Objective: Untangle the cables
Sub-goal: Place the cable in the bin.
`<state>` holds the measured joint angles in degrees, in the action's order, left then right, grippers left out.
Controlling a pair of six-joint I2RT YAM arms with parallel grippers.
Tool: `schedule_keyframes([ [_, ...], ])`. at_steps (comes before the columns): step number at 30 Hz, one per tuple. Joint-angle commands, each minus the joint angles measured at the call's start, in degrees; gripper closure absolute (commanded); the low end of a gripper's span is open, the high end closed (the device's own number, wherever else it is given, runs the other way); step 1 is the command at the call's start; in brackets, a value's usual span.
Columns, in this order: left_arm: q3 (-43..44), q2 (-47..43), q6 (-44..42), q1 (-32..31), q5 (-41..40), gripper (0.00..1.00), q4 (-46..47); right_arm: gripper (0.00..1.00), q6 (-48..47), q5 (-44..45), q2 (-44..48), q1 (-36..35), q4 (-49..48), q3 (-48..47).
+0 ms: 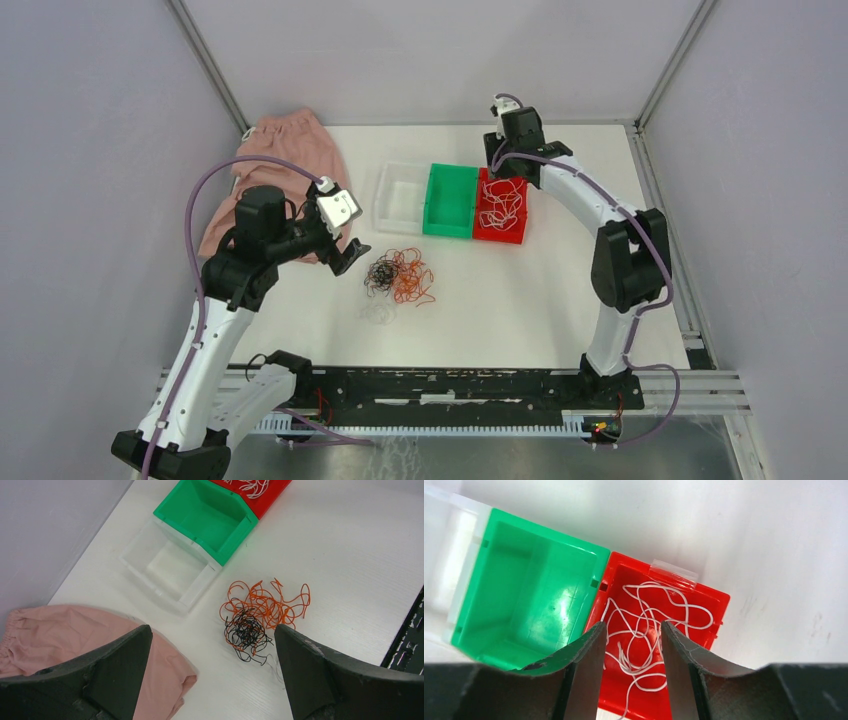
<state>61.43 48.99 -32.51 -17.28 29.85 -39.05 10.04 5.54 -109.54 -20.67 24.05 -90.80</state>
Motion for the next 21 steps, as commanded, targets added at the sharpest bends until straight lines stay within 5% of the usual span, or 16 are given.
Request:
schedule_keyframes([
  [1, 1.94, -0.48, 2.18, -0.21, -0.97, 0.01, 1.47, 0.50, -1.21, 0.71, 5.29, -0.03, 1.45, -1.48],
  [9, 1.68, -0.41, 2.01, -0.21, -0.59, 0.01, 1.46, 0.53, 2.09, -6.48, 11.34, -2.77, -2.93, 10.68],
  [21, 1.15, -0.60, 1.65, -0.21, 0.12, 0.01, 0.77, 0.86, 6.91, -6.40, 16.59, -3.58, -7.29, 23.20],
])
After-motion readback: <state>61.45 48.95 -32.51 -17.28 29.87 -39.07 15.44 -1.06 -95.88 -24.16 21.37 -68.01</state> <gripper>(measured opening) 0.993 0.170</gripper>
